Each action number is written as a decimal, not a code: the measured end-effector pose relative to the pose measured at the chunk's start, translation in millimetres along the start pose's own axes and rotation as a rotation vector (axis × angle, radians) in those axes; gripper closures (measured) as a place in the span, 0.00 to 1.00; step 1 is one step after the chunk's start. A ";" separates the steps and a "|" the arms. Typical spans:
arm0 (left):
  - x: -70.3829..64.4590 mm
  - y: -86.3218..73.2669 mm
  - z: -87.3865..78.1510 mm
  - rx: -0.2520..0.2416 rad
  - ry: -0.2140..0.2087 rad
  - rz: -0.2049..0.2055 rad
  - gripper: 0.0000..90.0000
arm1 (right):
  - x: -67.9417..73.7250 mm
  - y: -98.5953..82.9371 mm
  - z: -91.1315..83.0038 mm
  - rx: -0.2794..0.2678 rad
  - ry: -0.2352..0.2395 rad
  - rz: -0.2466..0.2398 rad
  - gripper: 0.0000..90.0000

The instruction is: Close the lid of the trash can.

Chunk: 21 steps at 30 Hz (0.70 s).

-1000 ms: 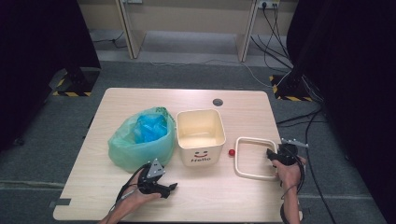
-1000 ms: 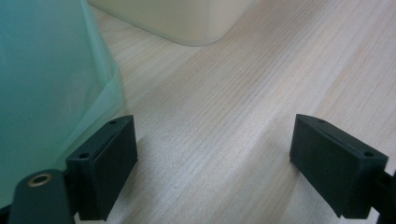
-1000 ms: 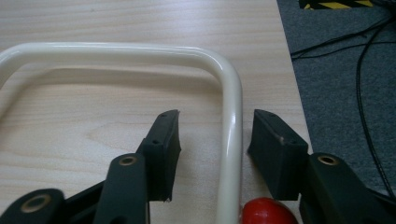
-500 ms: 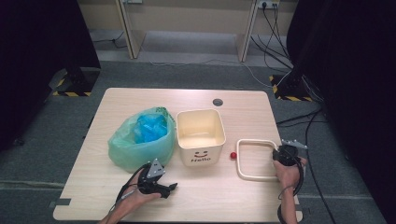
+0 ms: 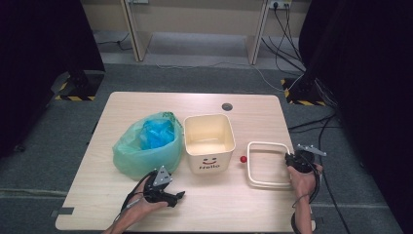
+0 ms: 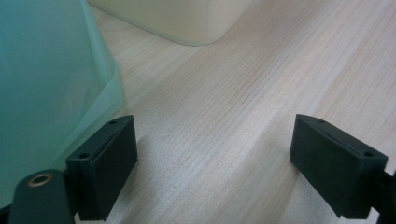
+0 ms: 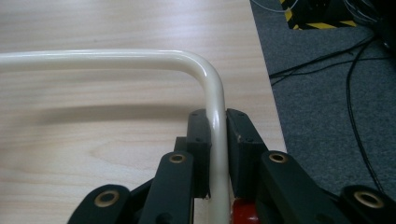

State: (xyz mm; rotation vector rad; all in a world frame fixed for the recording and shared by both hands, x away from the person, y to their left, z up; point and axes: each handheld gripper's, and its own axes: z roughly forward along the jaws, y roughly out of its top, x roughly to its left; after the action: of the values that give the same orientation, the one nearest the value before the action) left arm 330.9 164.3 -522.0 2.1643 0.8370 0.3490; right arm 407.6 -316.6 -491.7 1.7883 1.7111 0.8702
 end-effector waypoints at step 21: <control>-4.1 20.5 -18.6 -0.141 -0.010 -0.029 0.20 | 8.8 48.4 -40.3 -0.111 0.100 0.028 0.90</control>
State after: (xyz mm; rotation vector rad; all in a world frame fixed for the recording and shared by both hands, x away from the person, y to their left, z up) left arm 328.0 162.3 -494.3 2.0200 0.8125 0.3715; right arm 409.9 -314.0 -428.2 1.7254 1.6673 1.0613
